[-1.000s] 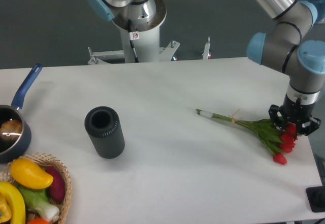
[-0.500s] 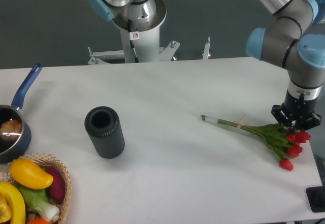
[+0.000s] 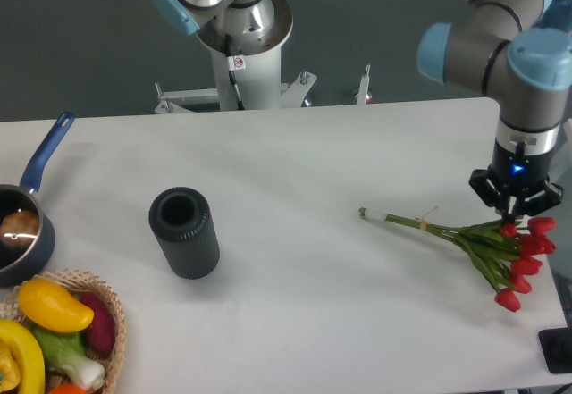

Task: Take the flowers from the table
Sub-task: 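Lift the gripped tulip bouquet up off the table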

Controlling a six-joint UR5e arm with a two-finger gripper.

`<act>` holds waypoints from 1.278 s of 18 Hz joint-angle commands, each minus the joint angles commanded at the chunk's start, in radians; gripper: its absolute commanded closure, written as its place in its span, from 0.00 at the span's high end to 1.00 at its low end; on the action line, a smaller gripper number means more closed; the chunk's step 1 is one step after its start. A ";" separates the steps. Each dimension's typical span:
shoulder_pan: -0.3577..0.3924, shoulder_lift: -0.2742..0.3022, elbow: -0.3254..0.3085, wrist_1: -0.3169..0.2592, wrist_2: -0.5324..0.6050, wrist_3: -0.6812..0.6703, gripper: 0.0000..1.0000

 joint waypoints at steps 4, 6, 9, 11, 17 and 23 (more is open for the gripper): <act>-0.002 0.071 -0.011 -0.081 0.000 0.006 0.00; -0.002 0.103 -0.011 -0.106 0.000 0.008 0.00; -0.002 0.124 0.011 -0.167 0.026 0.024 0.00; -0.005 0.132 0.032 -0.193 0.029 0.041 0.00; -0.020 0.192 0.047 -0.284 0.043 0.048 0.00; -0.040 0.273 0.038 -0.374 0.061 0.107 0.00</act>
